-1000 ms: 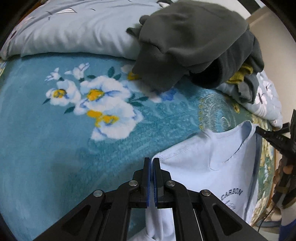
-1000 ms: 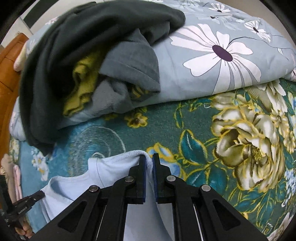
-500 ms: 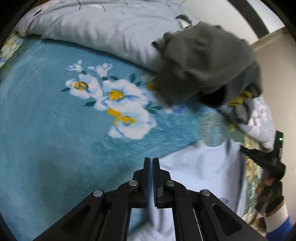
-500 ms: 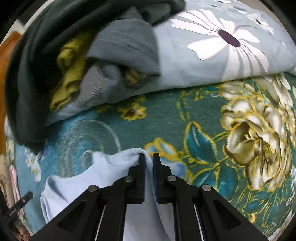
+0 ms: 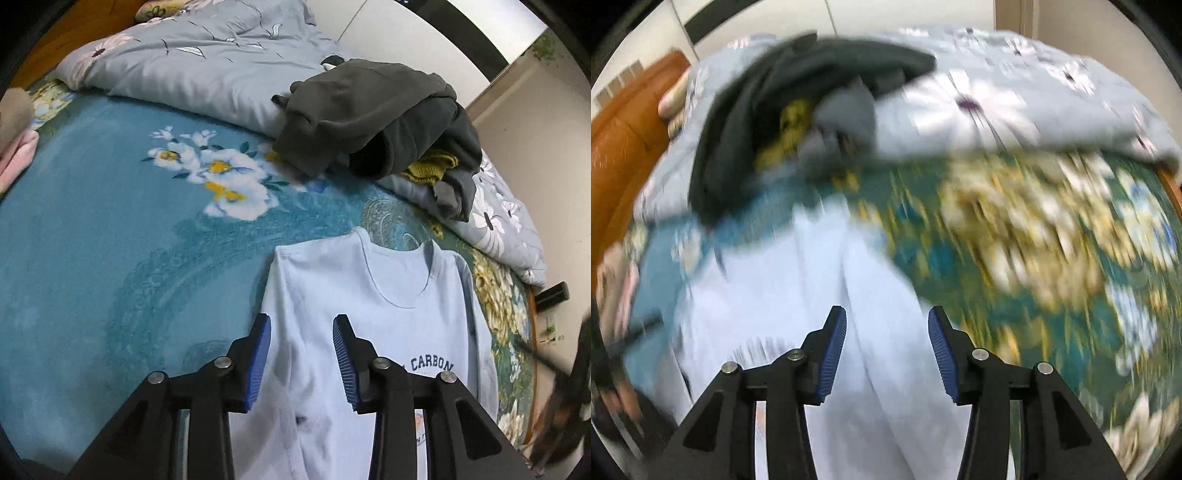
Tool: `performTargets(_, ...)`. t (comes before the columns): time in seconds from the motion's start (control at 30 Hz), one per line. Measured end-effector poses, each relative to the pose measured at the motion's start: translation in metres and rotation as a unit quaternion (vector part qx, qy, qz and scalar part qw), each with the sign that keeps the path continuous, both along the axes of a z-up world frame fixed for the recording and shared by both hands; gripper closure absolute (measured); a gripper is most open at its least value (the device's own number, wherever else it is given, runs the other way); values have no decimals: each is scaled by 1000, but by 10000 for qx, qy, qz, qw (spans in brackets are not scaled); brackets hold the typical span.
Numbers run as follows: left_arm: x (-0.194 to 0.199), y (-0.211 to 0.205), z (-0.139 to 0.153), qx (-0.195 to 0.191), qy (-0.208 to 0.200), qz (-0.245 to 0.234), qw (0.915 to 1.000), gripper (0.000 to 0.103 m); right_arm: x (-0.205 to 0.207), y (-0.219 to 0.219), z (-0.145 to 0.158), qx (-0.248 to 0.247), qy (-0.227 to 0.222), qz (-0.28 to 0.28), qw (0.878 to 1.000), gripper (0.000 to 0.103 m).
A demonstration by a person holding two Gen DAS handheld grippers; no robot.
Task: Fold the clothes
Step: 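Open both grippers and release the T-shirt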
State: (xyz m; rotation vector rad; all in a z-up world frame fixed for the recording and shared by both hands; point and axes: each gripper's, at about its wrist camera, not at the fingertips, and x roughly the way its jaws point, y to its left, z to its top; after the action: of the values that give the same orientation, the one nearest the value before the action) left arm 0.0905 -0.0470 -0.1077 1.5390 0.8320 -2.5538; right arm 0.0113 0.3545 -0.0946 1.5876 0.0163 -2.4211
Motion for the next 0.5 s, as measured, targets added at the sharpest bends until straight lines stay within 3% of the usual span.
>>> performTargets(0.23,19,-11,9,79,114,284,9995,59,81,16,-36,472,-175,121,9987,55)
performTargets(0.43,29,-15,15,12,151,408,9991,57,83,22,-57,425,-333,-161,9984,56)
performTargets(0.5,32,-18,16,29,159,481,9987,56,82,20,-62,560,-409,-154,9975,64)
